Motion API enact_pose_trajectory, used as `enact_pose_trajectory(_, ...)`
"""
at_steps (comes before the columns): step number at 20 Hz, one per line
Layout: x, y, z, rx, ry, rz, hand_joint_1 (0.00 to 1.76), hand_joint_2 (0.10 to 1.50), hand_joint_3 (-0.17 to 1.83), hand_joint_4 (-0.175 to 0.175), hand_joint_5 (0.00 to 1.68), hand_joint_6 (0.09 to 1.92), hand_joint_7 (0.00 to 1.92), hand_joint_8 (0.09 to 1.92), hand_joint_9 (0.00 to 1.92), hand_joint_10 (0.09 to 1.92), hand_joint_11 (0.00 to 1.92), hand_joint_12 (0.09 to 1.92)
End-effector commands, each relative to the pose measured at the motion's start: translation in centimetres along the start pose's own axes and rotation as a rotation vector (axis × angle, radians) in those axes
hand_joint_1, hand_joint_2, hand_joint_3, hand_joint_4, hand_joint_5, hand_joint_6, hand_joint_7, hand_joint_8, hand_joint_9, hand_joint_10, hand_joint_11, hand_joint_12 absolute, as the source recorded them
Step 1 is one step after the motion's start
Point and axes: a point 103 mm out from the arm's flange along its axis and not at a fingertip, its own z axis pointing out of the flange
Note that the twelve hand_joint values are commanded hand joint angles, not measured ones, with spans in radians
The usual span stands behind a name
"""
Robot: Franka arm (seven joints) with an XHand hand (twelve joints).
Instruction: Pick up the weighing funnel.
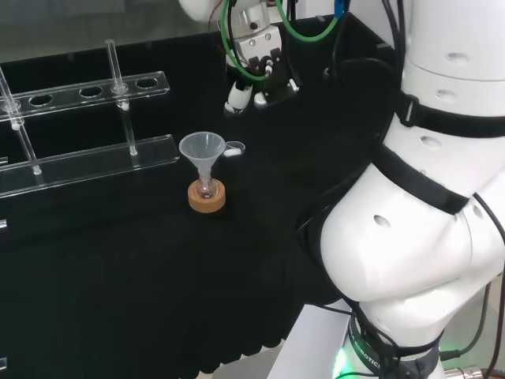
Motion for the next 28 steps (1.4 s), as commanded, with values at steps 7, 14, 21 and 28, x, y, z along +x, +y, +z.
enact_pose_trajectory(7,0.4,5.0,7.9,0.116,-0.013,-0.050,0.86,0.65,0.47,-0.029,0.59,0.12,0.47,0.67,0.70,0.52,0.53,1.31)
enact_pose_trajectory(14,1.5,6.3,9.5,0.137,-0.045,-0.061,0.85,0.64,0.48,-0.023,0.60,0.14,0.40,0.66,0.67,0.51,0.51,1.31)
enact_pose_trajectory(21,2.2,6.9,10.2,0.145,-0.052,-0.074,0.85,0.64,0.49,-0.010,0.64,0.17,0.40,0.67,0.67,0.52,0.50,1.32)
enact_pose_trajectory(28,2.4,7.4,11.1,0.160,-0.069,-0.078,0.85,0.62,0.53,0.000,0.62,0.39,0.40,0.67,0.67,0.52,0.51,1.32)
